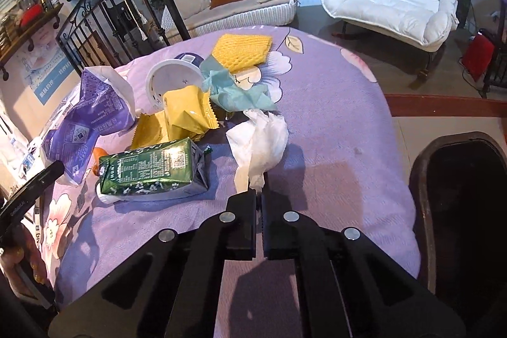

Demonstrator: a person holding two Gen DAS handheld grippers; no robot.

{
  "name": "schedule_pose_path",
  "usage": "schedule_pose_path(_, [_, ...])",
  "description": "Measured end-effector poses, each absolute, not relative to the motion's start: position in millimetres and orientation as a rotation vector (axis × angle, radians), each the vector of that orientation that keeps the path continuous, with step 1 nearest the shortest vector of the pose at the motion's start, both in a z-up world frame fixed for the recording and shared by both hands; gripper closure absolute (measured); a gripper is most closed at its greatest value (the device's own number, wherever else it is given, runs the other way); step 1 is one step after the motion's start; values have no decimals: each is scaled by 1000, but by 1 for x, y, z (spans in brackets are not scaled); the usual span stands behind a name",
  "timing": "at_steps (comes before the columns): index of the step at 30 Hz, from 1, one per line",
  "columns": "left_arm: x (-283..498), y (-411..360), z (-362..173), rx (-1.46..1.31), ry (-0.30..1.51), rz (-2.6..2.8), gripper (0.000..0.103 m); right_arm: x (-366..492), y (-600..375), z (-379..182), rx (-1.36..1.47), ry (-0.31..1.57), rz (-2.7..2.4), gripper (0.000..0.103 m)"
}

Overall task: Collect trash
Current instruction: 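Carry the purple bag and tissue over the black bin with both tools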

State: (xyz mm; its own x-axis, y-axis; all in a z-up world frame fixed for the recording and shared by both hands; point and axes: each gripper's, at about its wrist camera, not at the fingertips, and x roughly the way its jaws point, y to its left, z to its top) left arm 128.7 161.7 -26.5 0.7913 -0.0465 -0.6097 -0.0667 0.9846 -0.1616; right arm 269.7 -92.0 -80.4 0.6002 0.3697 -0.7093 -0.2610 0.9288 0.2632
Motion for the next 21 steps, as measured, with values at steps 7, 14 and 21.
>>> schedule_pose_path(7, [102, 152, -9, -223, 594, -5, 68, 241, -112, -60, 145, 795, 364, 99])
schedule_pose_path(14, [92, 124, -3, -219, 568, -72, 68, 218, -132, -50, 161, 761, 352, 99])
schedule_pose_path(21, [94, 91, -5, -211, 564, -152, 68, 192, -163, -42, 177, 723, 297, 99])
